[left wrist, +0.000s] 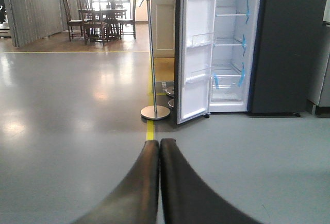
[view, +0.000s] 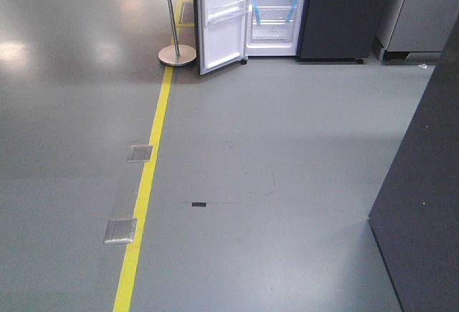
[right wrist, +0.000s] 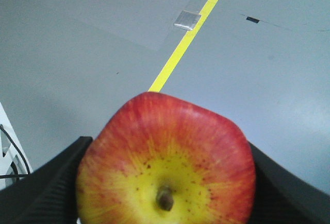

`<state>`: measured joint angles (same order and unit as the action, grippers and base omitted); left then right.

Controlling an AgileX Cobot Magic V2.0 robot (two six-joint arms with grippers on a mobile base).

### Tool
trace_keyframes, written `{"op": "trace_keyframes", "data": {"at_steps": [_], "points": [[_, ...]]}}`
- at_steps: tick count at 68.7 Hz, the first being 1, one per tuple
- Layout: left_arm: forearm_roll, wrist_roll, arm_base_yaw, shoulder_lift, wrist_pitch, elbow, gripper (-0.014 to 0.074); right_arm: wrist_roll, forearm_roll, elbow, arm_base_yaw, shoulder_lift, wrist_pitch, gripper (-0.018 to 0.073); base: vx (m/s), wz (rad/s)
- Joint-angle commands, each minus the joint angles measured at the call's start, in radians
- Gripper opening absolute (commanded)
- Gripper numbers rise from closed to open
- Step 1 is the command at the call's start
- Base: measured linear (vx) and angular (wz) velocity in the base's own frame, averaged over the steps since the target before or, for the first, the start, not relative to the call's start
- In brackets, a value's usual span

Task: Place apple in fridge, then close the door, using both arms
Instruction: 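Drive the base toward the open white refrigerator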

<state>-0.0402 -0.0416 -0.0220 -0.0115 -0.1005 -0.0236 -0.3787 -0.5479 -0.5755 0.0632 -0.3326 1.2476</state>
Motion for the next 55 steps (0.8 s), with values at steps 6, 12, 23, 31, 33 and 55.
{"op": "trace_keyframes", "data": {"at_steps": [6,12,23,31,33,55], "points": [[-0.009,-0.008,0.001,-0.014,0.082,0.017,-0.0006,-0.013,-0.04,-0.025,-0.004,-0.01,-0.043,0.0196,0.33,-0.03],[-0.009,-0.008,0.001,-0.014,0.082,0.017,-0.0006,-0.013,-0.04,-0.025,-0.004,-0.01,-0.043,0.0196,0.34,-0.03],[-0.009,-0.008,0.001,-0.014,0.082,0.017,-0.0006,-0.013,-0.04,-0.025,-0.004,-0.01,-0.042,0.0196,0.34,-0.02],[-0.009,-0.008,0.001,-0.014,0.082,0.017,-0.0006,-0.013,-0.04,-0.025,-0.004,-0.01,-0.042,0.0196,0.35,-0.01],[-0.009,-0.008,0.001,-0.014,0.082,0.017,-0.0006,-0.013,-0.041,-0.025,-0.004,-0.01,-0.042,0.0196,0.36,0.0],[-0.009,-0.008,0.001,-0.014,0.082,0.017,-0.0006,-0.013,-0.041,-0.025,-0.004,-0.01,-0.042,0.0196,0.36,0.03]]}}
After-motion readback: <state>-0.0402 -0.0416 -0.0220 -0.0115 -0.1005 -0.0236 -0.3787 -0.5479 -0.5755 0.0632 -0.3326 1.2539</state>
